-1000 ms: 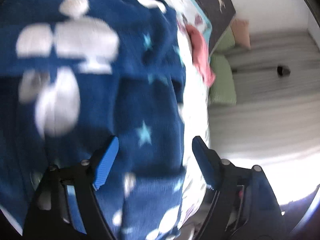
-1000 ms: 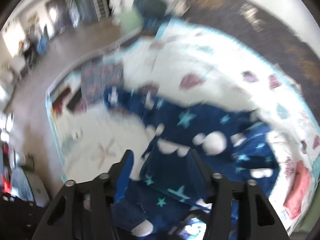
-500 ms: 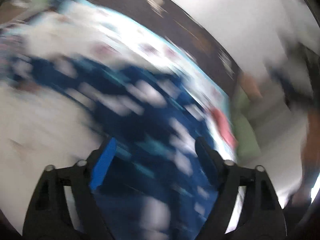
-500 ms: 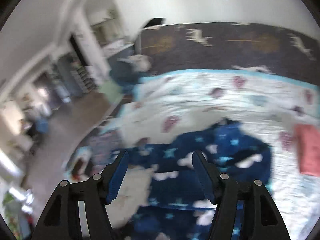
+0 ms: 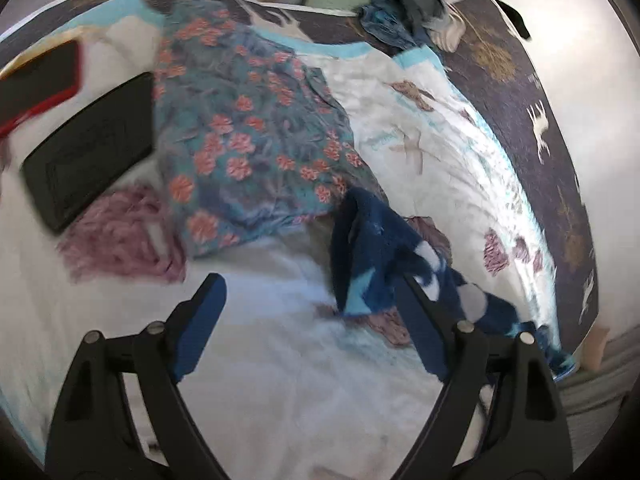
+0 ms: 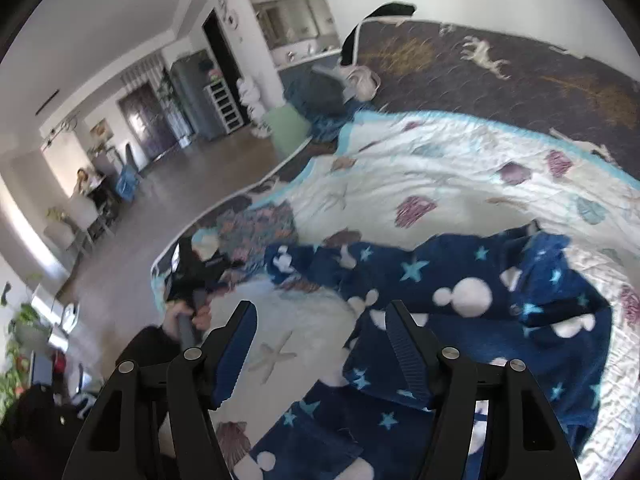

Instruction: Fold small clothes

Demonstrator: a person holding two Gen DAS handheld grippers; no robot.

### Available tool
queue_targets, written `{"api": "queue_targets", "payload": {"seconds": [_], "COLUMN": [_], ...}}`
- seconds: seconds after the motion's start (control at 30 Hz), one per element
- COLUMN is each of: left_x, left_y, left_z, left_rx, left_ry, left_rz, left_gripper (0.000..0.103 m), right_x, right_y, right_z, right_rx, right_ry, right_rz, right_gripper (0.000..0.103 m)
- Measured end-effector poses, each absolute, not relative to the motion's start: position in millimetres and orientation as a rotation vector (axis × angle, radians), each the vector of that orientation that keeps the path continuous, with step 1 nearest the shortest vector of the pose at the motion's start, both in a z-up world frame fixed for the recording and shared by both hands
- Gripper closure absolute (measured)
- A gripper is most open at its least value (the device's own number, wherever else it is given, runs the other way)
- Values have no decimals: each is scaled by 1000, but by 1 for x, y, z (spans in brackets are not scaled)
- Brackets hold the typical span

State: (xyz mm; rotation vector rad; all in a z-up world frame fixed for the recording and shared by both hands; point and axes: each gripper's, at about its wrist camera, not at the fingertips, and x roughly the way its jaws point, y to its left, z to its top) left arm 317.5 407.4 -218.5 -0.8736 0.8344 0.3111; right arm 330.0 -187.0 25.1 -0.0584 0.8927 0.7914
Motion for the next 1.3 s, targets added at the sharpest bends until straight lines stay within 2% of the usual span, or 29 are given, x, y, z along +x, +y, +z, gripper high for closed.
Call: {"api": "queue_targets", "payload": {"seconds": [0.27,0.33,0.4,0.43,0.47,0.5,0.57,0.73,1.07,1.17,1.23,1.27,1.3], "left_x": [362,364,369,372,376,379,379,373,343,334,337,342,346], "left_y": [417,418,415,412,408,405,403,406,359,338,339,346,355], "left_z": [-257,-262,-263,-262,-258,-252,-235,-181,-28,-10,-22,-35,-51], "left_rx": [-1020,-1098,-1141,-1145,-1134,-1113,-1059,-975,-680,-563,-498,-499,-522], "left_ry": [876,836,812,809,811,807,766,664,410,399,458,508,544], "left_rz": [247,218,154,122,87,73,74,23,-184,-191,-114,-74,-38], "left_gripper": [18,30,70,77,89,94,96,96,100,99,83,57,44], "right_x": [348,352,355,357,359,361,365,372,400,412,414,412,410], "right_y": [-185,-189,-195,-197,-200,-203,-206,-204,-163,-153,-152,-152,-151], "right_z": [-11,-20,-28,-31,-34,-36,-38,-42,-26,-12,-7,-7,-9], "right_rx": [-85,-116,-146,-148,-144,-135,-120,-97,-9,52,86,85,71], "right_ry": [979,993,1007,1015,1026,1031,1036,1051,1067,1063,1056,1059,1061], "right_rz": [772,725,681,674,665,658,644,647,743,768,782,796,800], "right_gripper": [35,35,35,35,35,35,35,35,36,36,36,36,36]}}
